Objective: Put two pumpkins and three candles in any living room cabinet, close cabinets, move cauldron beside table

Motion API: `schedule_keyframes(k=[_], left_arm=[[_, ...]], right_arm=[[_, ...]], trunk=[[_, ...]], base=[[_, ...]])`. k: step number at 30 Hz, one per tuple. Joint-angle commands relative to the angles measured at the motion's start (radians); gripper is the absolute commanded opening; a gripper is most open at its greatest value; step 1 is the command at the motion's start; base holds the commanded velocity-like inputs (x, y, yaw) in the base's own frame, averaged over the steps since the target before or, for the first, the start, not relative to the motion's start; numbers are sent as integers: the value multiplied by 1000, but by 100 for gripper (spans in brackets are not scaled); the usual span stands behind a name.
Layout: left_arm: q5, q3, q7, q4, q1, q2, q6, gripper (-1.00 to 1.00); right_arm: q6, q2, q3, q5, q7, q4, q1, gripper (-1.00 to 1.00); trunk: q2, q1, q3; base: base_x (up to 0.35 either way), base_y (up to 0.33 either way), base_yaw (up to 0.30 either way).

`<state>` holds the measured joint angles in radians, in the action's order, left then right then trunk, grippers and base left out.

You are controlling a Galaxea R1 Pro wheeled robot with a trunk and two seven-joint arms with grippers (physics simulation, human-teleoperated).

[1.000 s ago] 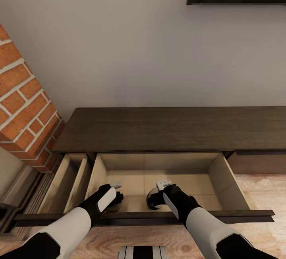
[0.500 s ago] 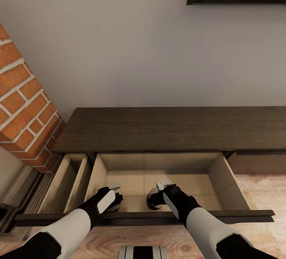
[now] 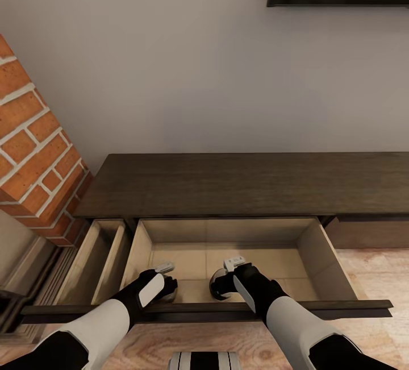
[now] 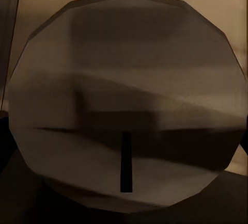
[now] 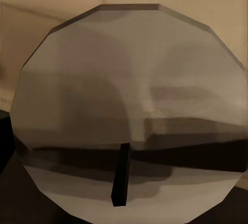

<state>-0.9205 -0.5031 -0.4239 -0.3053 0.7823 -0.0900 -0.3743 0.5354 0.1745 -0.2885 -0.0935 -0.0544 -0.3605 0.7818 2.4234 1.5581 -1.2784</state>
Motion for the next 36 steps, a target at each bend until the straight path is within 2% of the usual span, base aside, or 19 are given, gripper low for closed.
schedule_keyframes(k=[1,7,11,16,19,36], left_arm=[[1,0,0,0,0,0,0,-100],[1,0,1,-5,0,-1,0,-100],[0,-5,2,-45,0,0,13,-100],[0,-47,2,-67,0,2,18,-100],[0,-57,2,-70,0,2,19,-100],[0,-61,2,-70,0,5,19,-100]], right_arm=[[0,0,0,-3,1,0,0,-100],[0,0,0,-3,1,0,-1,-100],[0,0,0,-3,1,-1,-1,-100],[0,0,0,-3,1,-5,-1,-100],[0,0,0,-3,1,-6,-1,-100],[0,0,0,-3,-1,-8,-1,-100]], trunk=[[0,0,0],[0,0,0],[0,0,0],[0,0,0],[0,0,-2],[0,0,-20]], base=[[0,0,0],[0,0,0],[0,0,0],[0,0,0],[0,0,0],[0,0,0]])
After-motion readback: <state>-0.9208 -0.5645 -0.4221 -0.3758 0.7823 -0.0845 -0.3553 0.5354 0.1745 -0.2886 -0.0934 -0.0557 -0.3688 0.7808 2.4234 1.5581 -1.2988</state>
